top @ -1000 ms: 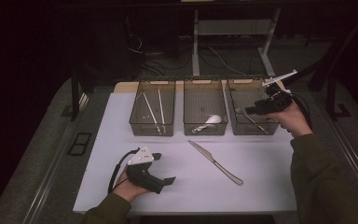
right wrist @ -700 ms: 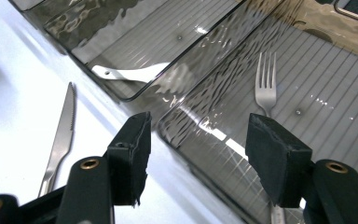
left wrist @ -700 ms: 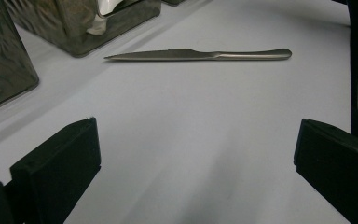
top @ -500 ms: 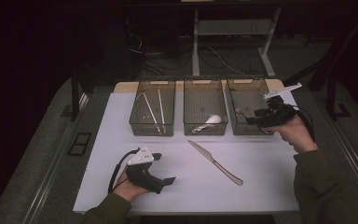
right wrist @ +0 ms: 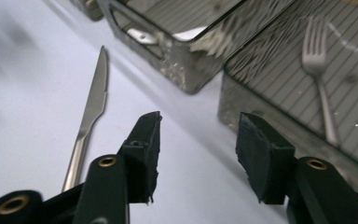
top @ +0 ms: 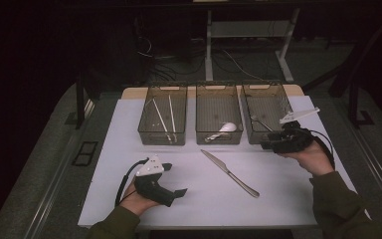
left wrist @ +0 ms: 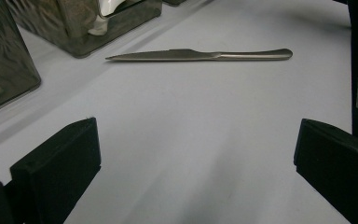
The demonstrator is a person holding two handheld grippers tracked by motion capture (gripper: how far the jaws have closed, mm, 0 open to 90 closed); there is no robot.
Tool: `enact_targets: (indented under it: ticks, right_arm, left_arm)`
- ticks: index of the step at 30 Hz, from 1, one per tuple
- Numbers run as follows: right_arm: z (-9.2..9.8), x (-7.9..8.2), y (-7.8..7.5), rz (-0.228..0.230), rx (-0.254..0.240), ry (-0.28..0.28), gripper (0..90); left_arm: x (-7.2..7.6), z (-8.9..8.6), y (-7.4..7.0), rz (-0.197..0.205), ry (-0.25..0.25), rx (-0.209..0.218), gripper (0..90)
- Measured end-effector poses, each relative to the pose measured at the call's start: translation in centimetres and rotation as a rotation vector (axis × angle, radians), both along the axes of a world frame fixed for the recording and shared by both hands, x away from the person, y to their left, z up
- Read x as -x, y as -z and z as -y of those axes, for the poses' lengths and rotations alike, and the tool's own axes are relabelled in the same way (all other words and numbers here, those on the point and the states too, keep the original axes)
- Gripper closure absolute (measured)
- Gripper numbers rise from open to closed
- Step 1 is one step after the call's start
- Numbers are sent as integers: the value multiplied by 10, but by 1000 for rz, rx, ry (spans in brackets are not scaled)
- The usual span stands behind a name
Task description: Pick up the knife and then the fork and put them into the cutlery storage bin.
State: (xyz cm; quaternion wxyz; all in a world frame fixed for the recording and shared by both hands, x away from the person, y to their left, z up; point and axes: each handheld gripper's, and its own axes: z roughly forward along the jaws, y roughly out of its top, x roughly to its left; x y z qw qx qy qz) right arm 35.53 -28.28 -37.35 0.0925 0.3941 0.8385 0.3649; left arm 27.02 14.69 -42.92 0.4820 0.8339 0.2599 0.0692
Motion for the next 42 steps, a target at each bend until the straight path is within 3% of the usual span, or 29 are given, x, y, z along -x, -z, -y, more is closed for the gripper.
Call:
enact_targets:
  ticks: [9,16,42]
  right_arm:
    - [-13,15,15,-60,33,-26,573]
    - [-27,22,21,-119,45,-80,614]
    - [-81,34,35,-190,126,-220,676]
  left_arm:
    - [-1,-1,1,-4,0,3,0]
    - [-1,0,0,-2,3,-1,0]
    - [0,0,0,2,7,-1,0]
